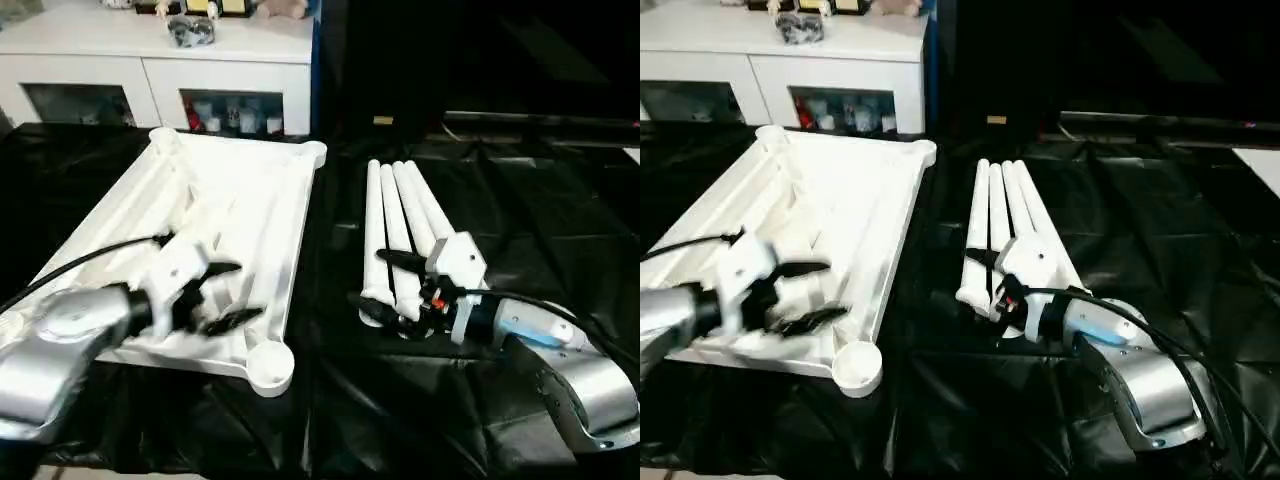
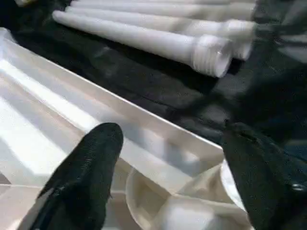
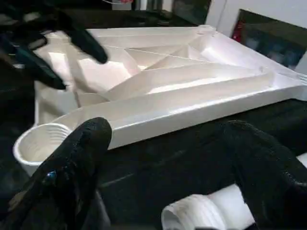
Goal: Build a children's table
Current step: Move to table
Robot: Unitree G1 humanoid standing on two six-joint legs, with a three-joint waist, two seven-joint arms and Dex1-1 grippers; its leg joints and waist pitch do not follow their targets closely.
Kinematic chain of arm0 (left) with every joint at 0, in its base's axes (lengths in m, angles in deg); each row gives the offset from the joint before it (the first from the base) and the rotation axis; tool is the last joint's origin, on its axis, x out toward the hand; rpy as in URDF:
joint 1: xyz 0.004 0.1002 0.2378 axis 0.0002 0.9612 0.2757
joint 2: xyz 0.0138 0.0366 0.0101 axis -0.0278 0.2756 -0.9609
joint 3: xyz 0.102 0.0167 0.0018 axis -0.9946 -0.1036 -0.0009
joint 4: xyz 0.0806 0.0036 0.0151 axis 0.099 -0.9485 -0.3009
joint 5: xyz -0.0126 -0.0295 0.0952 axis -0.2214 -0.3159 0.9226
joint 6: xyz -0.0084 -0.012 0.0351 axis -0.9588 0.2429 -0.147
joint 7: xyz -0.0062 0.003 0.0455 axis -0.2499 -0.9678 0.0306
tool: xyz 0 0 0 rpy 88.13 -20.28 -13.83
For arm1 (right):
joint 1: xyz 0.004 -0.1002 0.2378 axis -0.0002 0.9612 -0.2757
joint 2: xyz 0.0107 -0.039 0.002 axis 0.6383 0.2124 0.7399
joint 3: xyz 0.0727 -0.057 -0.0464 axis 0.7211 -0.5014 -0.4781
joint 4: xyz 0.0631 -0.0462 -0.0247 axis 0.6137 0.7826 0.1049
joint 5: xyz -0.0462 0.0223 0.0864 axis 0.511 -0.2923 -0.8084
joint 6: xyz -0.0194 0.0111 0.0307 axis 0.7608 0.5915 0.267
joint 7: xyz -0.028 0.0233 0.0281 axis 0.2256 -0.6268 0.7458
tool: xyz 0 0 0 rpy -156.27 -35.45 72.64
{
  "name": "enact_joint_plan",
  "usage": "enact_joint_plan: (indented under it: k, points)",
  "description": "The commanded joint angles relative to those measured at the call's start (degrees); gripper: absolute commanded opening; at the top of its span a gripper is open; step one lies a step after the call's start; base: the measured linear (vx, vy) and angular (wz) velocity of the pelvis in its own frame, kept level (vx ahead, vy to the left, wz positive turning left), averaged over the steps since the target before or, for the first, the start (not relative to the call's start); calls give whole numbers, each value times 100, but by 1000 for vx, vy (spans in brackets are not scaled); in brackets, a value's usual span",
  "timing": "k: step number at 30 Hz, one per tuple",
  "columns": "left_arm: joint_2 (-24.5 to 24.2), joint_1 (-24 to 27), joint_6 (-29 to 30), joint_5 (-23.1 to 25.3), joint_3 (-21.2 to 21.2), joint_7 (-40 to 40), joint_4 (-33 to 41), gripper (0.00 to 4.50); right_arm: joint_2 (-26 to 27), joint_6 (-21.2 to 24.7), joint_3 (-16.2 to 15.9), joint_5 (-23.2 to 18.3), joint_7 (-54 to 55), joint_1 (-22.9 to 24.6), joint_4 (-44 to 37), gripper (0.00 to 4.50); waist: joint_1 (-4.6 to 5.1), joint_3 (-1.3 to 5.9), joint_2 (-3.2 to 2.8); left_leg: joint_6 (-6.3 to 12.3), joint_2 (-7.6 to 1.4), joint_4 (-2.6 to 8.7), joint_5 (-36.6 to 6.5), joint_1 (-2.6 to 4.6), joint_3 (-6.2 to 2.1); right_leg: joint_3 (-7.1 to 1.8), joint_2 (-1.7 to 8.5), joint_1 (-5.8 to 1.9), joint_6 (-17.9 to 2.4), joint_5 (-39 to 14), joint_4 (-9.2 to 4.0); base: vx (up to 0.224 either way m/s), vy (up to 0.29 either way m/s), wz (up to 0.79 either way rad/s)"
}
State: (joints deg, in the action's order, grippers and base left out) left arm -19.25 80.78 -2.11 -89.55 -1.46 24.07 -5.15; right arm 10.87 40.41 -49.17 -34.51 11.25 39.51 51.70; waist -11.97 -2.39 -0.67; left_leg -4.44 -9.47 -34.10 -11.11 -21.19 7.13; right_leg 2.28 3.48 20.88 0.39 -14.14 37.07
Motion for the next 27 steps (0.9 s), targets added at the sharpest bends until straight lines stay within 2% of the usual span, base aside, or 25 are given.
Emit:
enact_joint_plan:
  k: [1, 2, 3, 4, 5, 6, 8, 9, 11, 12, 13, 14, 15, 16, 17, 18, 19, 20, 21, 22, 23, 24, 25, 26, 27]
  points:
    - [130, -44, -339, 270, 142, 398, 33, 345, 144, -182, 136, 193, 407, -125, 137, 409, -19, 244, -33, -96, -317, 534, -1679, 46, -67, -300, 502, -45, -842, -1527, -553, 0, 0, 0]
    - [196, -54, -360, 311, 169, 528, 16, 336, 191, -179, 165, 212, 492, -133, 160, 409, -16, 252, -30, -103, -319, 528, -1613, 45, -60, -296, 501, -51, -843, -1444, -553, 0, 0, 0]
    - [535, -114, -333, 452, 285, 1148, -36, 325, 424, -162, 315, 288, 915, -153, 250, 409, -13, 263, -27, -122, -323, 519, -1470, 34, -42, -290, 478, -55, -861, -1219, -523, 0, 0, 0]
    - [809, -166, -268, 556, 340, 1618, -27, 325, 599, -101, 439, 281, 1194, -117, 267, 409, -25, 280, -37, -139, -318, 500, -1416, 52, -32, -274, 484, -55, -891, -1103, -518, 0, 0, 0]
    - [982, -192, -197, 589, 367, 1876, -14, 325, 707, -54, 514, 265, 1361, -76, 261, 409, -29, 294, -47, -146, -326, 488, -1365, 59, -21, -276, 480, -55, -893, -997, -507, 0, 0, 0]
    - [1316, -202, 78, 615, 423, 2359, 46, 325, 899, -95, 619, 308, 1658, 71, 217, 409, -31, 318, -51, -180, -332, 469, -1159, 33, -16, -264, 462, -77, -910, -609, -458, 0, 0, 0]
    - [1550, -181, 102, 747, 478, 2769, 64, 325, 1058, -120, 691, 372, 1919, 236, 156, 409, -46, 330, -38, -159, -312, 463, -996, 17, -9, -250, 434, -100, -846, -249, -444, 0, 0, 0]
    - [1727, -136, 186, 793, 551, 3083, 121, 325, 1266, -104, 827, 360, 2251, 403, 96, 409, -80, 362, -36, 132, -242, 382, -714, -51, 66, -338, 556, -154, -810, 199, -467, 0, 0, 0]
    - [1790, -119, 234, 795, 584, 3190, 145, 325, 1354, -81, 892, 337, 2385, 459, 77, 409, -136, 387, 18, 524, -190, 273, -478, -151, 91, -430, 739, -229, -866, 449, -520, 0, 0, 0]
    - [1906, -61, 189, 809, 631, 3333, 198, 325, 1477, -97, 965, 273, 2516, 548, 32, 409, -245, 420, 40, 1036, -229, -92, -317, -294, -36, -711, 1275, -331, -857, 481, -676, 0, 0, 0]
    - [1992, -15, 153, 841, 651, 3418, 245, 325, 1548, -148, 992, 291, 2591, 610, -9, 409, -245, 420, 40, 1036, -229, -92, -317, -294, -36, -711, 1275, -331, -857, 481, -676, 25, 79, 0]
    - [2074, 42, 124, 882, 655, 3501, 302, 325, 1624, -205, 1018, 315, 2673, 674, -53, 409, -281, 384, 44, 1116, -280, -349, -417, -418, -152, -882, 1566, -329, -910, 397, -784, 20, 136, -1]
    - [2176, 94, 119, 922, 651, 3607, 372, 325, 1717, -200, 1057, 306, 2754, 727, -101, 409, -303, 380, -34, 1045, -358, -439, -440, -503, -281, -888, 1657, -338, -1111, 141, -811, 20, 136, -1]
    - [2330, 176, 149, 946, 627, 3761, 486, 325, 1828, -226, 1116, 305, 2877, 775, -152, 409, -288, 365, -99, 1137, -318, -219, -270, -482, -302, -664, 1340, -295, -1242, -207, -755, 18, 203, -8]
    - [2365, 192, 168, 947, 612, 3824, 517, 325, 1847, -233, 1121, 299, 2923, 788, -168, 409, -253, 414, -195, 1637, -245, 126, 31, -269, -206, -347, 771, -172, -1089, -458, -570, 31, 243, -2]
    - [2383, 203, 187, 946, 598, 3863, 536, 325, 1859, -239, 1127, 298, 2962, 793, -175, 409, -155, 471, -272, 2081, -180, 225, 375, 30, -162, -139, 358, 24, -924, -421, -325, 31, 243, -2]
    - [2420, 221, 194, 955, 559, 3907, 551, 325, 1848, -285, 1118, 326, 2966, 778, -166, 409, 93, 457, -484, 3171, -130, 307, 1073, 427, -267, 281, -162, 498, -432, -779, 441, 19, 253, 9]
    - [2436, 227, 182, 967, 539, 3924, 551, 325, 1836, -314, 1104, 357, 2967, 770, -158, 409, 88, 427, -447, 3313, -186, 373, 1161, 344, -202, 363, -187, 539, -141, -920, 670, -24, 228, 8]
    - [2511, 239, 90, 1036, 423, 3991, 546, 325, 1774, -431, 1012, 482, 2932, 725, -114, 409, 58, 385, -362, 3456, -388, 418, 1263, 130, -238, 381, -66, 589, 265, -883, 914, -24, 228, 8]
    - [2542, 238, 40, 1073, 373, 4012, 542, 325, 1749, -470, 966, 528, 2904, 707, -97, 409, 60, 335, -278, 3288, -476, 495, 740, 22, -155, 366, 33, 547, 398, -782, 939, -68, 182, 0]
    - [2580, 202, -77, 1226, 303, 4082, 540, 325, 1767, -460, 943, 572, 2915, 676, -70, 409, 67, 309, -133, 2679, -410, 526, -258, 6, -66, 202, 207, 428, 343, -620, 603, -106, 149, -12]
    - [2550, 151, -110, 1422, 240, 4181, 536, 325, 1769, -442, 934, 584, 2905, 649, -52, 409, 66, 310, 25, 2088, -341, 472, -928, -53, 5, -24, 457, 360, 339, -617, 241, -106, 149, -12]
    - [2529, 115, -135, 1604, 185, 4280, 544, 325, 1769, -448, 918, 611, 2889, 628, -43, 409, -301, 255, 70, 850, 35, -947, -1385, -533, -467, -706, 2328, 162, 842, -1388, -846, -152, 110, 12]
    - [2541, 91, -169, 1704, 161, 4366, 559, 325, 1776, -476, 890, 632, 2872, 605, -31, 409, 36, 209, -38, -219, 128, -1543, -919, -463, -697, -58, 2308, 101, 515, -2310, -969, -170, 147, 21]
    - [2566, 78, -162, 1710, 165, 4404, 567, 325, 1787, -482, 880, 632, 2867, 594, -25, 409, 202, 60, 10, -548, 98, -1595, -859, -399, -666, 488, 2090, 85, 175, -2941, -1079, -170, 147, 21]
